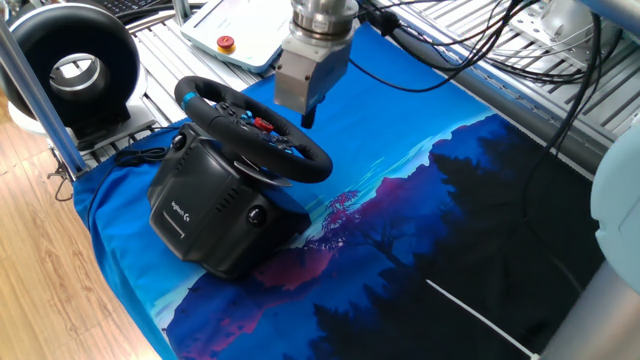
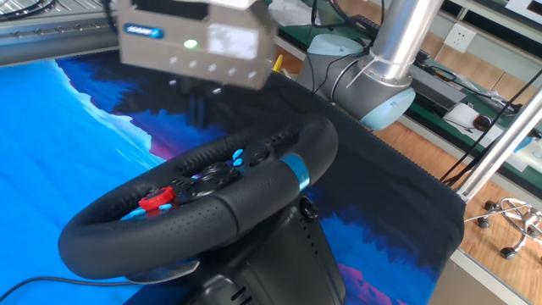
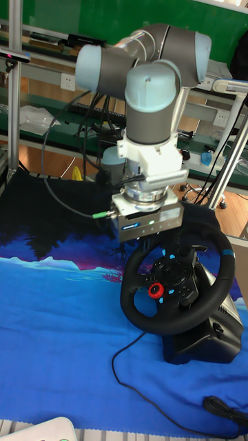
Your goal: Rotate the steering wheel 90 degrees counterclockwise
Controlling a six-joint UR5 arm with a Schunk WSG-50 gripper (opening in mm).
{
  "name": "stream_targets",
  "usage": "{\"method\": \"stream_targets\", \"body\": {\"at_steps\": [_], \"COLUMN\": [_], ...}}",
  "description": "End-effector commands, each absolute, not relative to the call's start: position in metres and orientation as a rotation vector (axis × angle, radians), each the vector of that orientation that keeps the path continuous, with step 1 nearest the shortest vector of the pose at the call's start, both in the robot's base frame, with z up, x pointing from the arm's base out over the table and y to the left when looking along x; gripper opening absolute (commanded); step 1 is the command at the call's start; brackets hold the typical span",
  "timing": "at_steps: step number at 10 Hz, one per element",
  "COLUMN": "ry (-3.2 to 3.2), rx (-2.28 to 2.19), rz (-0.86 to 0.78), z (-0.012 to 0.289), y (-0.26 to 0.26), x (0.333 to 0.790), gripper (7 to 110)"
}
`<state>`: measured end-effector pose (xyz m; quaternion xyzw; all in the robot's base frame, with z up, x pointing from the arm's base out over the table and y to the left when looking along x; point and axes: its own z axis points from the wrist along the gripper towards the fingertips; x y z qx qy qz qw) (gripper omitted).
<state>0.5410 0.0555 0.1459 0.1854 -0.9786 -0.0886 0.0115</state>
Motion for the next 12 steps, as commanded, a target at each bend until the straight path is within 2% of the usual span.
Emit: {"method": "stream_targets", "body": {"at_steps": [1, 6, 12], "ry": [-3.093, -3.096, -3.143], "rx": [0.564, 0.636, 0.594], "rz": [-0.233, -0.423, -0.431], "z": [0.131, 0.118, 0.103], "y": [0.044, 0.051, 0.067], "x": [0.554, 0.549, 0.552], "gripper": [7, 7, 7]}}
